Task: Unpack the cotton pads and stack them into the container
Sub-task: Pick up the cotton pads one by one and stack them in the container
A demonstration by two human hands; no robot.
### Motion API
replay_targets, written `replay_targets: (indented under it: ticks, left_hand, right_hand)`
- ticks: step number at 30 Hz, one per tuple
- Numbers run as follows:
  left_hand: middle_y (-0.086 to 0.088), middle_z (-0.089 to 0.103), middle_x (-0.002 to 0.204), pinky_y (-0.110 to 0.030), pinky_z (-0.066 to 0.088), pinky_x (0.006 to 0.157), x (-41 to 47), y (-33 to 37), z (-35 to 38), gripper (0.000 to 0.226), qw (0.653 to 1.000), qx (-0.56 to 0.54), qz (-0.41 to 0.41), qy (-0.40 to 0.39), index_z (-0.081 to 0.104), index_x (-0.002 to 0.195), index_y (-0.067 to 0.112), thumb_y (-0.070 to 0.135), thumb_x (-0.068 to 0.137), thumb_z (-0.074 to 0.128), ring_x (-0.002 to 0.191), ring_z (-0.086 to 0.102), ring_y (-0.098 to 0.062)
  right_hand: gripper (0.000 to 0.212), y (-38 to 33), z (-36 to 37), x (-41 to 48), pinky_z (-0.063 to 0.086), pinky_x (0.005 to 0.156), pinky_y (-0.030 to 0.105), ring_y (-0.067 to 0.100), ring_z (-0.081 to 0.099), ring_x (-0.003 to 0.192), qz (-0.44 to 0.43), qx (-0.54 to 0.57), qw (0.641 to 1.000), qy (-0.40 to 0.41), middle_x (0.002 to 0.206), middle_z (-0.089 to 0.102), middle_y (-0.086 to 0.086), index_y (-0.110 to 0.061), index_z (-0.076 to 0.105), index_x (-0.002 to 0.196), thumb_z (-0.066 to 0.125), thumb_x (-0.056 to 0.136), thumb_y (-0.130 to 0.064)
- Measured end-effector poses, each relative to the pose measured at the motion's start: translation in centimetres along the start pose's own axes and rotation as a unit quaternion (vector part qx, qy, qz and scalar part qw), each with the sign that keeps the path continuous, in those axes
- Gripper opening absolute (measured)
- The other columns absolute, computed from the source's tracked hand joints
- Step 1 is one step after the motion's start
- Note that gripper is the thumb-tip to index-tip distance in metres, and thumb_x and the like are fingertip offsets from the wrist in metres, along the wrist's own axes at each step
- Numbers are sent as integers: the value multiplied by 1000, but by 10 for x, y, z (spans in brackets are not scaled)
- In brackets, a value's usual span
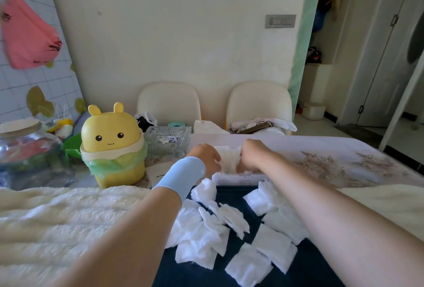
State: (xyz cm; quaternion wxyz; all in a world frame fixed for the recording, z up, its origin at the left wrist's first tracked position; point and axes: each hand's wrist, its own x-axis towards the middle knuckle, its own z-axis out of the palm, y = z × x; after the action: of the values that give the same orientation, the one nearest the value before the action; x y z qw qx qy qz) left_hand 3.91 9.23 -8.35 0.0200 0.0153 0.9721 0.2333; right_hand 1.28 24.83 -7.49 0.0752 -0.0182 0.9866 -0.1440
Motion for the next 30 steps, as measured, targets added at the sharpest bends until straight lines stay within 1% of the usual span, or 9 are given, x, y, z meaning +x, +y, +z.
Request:
replay_targets:
  ticks: [3,6,8,11,15,19,23,27,30]
  left_hand:
    - [-4,58,128,-32,56,85,0,0,1,32,1000,-9,-5,1,68,120,23,23,88,67,102,65,-28]
    - [-3,59,126,-32,58,81,-1,1,2,32,1000,-17,-8,4,68,119,23,23,88,67,98,66,-28]
    - [-3,60,125,-32,58,79,-1,2,2,33,1000,-15,-10,2,68,121,23,23,88,66,96,67,-28]
    - [-6,65,120,-33,58,80,-2,6,2,30,1000,-1,-14,-9,70,117,17,21,89,63,94,67,-29]
    - [-3,63,125,-31,55,84,-3,3,0,38,1000,-14,-22,-9,64,128,21,17,90,57,101,65,-27]
    - [0,61,126,-35,60,79,-5,0,2,42,998,-53,-26,-2,63,130,24,13,91,52,95,69,-26]
    - [-5,61,123,-34,61,70,-11,4,0,46,996,-77,-38,8,60,132,23,8,91,43,92,69,-28]
    - [0,50,142,-43,60,83,-14,4,-3,50,998,-55,-30,-23,50,141,29,12,95,41,102,66,-29]
    - [3,29,159,-41,43,109,-19,11,-4,49,997,38,27,-63,36,151,31,22,102,39,134,47,-28]
  right_hand:
    - [29,-9,3,4,45,54,25,18,58,67,27,-29,999,-11,84,61,4,-14,55,87,78,79,-30]
    - [38,-13,0,5,55,84,32,21,67,83,72,-68,995,-32,88,67,0,-17,55,90,78,76,-43]
    - [34,-17,1,9,53,91,35,24,68,93,85,-90,992,-20,96,68,2,-17,58,99,74,77,-38]
    - [38,-33,8,9,50,86,30,24,66,98,76,-124,989,-41,95,62,2,-18,54,107,69,80,-42]
    - [47,-38,-9,-9,49,82,33,25,57,97,35,-29,981,-190,114,56,7,-10,50,136,58,98,-36]
    - [34,-26,-36,-33,37,56,29,20,62,72,62,100,977,-177,101,71,8,-9,64,111,41,101,-32]
    - [24,-33,-25,-35,33,52,22,15,56,62,30,123,982,-143,98,66,7,-11,62,97,39,101,-15]
    - [28,-28,-24,-38,35,55,25,17,61,71,29,137,981,-135,101,71,8,-10,67,97,40,101,-12]
    - [33,-20,-26,-39,43,59,26,23,69,79,30,192,975,-108,96,76,11,-3,72,102,40,99,-10]
